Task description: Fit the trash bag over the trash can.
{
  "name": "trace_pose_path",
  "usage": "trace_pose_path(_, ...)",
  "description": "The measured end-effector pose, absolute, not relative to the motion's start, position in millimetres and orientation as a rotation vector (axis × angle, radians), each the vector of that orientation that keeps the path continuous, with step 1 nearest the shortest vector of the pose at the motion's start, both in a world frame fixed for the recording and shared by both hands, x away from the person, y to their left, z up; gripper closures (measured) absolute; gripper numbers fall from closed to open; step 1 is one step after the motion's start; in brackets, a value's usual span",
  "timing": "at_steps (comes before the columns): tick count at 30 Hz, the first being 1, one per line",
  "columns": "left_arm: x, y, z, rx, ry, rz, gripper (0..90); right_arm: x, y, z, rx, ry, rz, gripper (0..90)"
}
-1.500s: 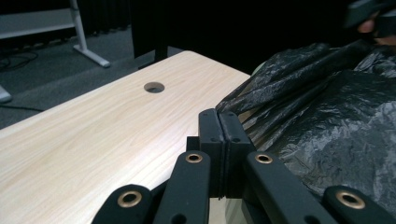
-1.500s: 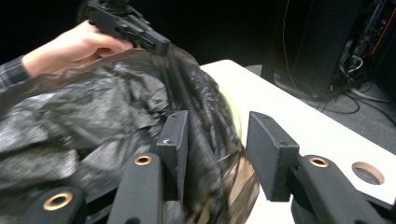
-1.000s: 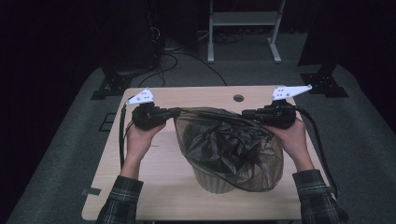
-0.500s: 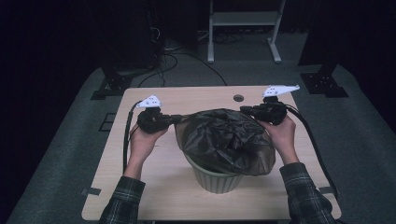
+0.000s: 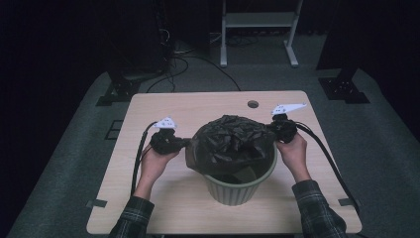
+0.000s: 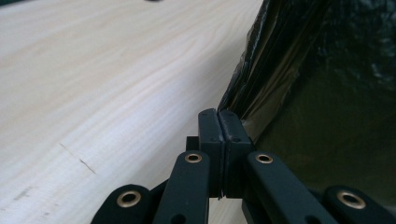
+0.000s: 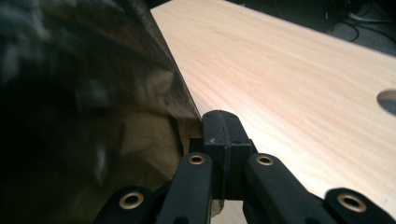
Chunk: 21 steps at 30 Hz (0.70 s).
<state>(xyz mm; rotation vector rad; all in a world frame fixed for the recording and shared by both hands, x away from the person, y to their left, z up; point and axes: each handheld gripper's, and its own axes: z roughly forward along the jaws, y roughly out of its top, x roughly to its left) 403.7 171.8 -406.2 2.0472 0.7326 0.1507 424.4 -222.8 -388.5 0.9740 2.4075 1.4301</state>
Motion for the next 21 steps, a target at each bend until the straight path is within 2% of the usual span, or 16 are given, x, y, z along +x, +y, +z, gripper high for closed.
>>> trace_pose_path(2,403.0,169.3,-410.6,2.058,0.734,0.146,86.6,423.1,-225.3,-393.6,0.988,2.41,1.424,90.0)
trace_pose_path(4,402.1,167.9,-413.6,2.057,0.736,0.158,78.8,422.2,-228.1,-396.2,0.989,2.41,1.429,87.7)
trace_pose_path(5,401.4,168.8,-413.1,2.05,0.74,0.165,74.4,421.0,-230.1,-395.9,0.999,2.385,1.419,76.0)
trace_pose_path(8,398.4,176.8,-407.5,2.006,0.742,0.185,66.3,418.3,-238.7,-390.3,1.023,2.342,1.409,65.3)
trace_pose_path(13,388.5,201.4,-385.9,1.906,0.733,0.216,58.8,404.5,-268.9,-369.2,1.03,2.222,1.453,61.6)
trace_pose_path(21,362.6,222.5,-358.6,1.825,0.67,0.234,53.1,364.7,-295.7,-333.8,0.94,2.139,1.587,56.9)
